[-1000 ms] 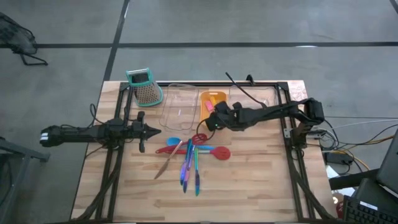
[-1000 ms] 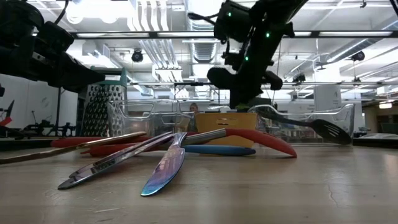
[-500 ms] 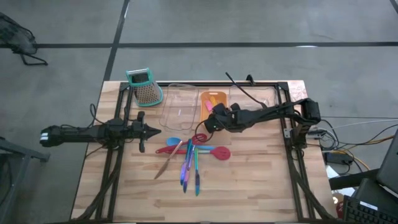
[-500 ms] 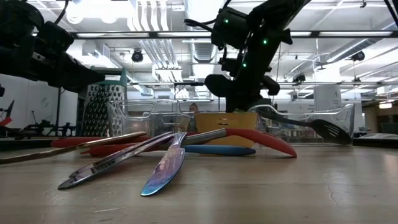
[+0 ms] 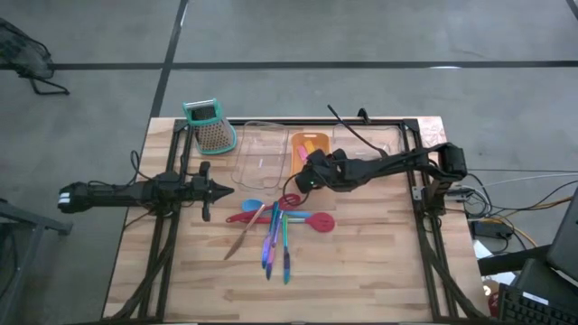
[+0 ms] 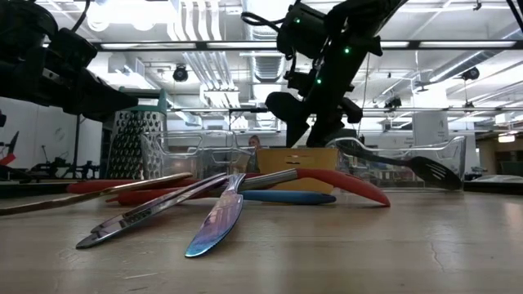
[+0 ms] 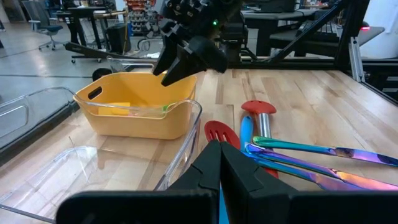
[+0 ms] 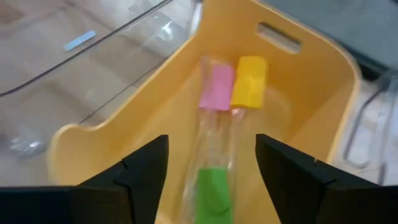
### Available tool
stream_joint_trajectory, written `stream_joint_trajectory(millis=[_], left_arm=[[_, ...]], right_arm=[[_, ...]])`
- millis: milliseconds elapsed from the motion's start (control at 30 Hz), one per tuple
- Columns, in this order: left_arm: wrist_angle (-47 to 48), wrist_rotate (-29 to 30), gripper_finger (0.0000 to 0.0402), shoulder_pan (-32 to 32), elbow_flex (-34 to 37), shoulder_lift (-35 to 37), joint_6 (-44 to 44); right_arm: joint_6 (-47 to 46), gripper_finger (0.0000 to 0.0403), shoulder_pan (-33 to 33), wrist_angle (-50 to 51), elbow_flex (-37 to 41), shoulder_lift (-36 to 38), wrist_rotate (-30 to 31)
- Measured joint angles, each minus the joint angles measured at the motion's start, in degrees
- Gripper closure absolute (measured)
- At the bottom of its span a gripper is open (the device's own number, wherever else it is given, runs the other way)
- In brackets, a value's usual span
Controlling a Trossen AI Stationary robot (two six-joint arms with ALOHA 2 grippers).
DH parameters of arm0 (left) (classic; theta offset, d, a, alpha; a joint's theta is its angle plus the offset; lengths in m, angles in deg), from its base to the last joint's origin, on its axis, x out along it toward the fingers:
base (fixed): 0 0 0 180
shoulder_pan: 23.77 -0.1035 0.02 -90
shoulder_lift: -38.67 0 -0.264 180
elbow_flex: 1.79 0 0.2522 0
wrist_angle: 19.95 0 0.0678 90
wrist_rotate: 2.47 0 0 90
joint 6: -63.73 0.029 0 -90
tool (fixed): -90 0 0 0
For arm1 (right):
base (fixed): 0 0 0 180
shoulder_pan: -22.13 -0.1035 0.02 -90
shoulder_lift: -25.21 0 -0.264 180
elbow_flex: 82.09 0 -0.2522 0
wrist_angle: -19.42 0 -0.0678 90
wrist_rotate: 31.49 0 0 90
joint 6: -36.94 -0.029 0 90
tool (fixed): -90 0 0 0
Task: Pick & Place Kitchen Items
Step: Put the golden knife into the left transparent bin
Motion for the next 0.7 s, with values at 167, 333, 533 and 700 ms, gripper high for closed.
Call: stream_joint_trajectory(millis=[167,333,533,700], left_arm=[[0.0,0.01,0.0396,0.0,0.0,0.0,0.0],[0.0,0.01,0.0396,0.0,0.0,0.0,-0.01],[0.0,0.02,0.0396,0.02,0.0,0.0,-0.01],[0.0,-0.01,0.0396,0.01,0.0,-0.02,-0.01]], right_arm=[[2.66,0.0167,-0.38,-0.06,0.0,1.4,-2.07],[5.96,0.0226,-2.53,-0.2,0.0,3.64,-0.91],[11.74,0.0353,-5.74,-0.35,0.65,6.92,-0.23],[15.49,0.039,-9.12,-6.33,6.2,11.17,-1.64]])
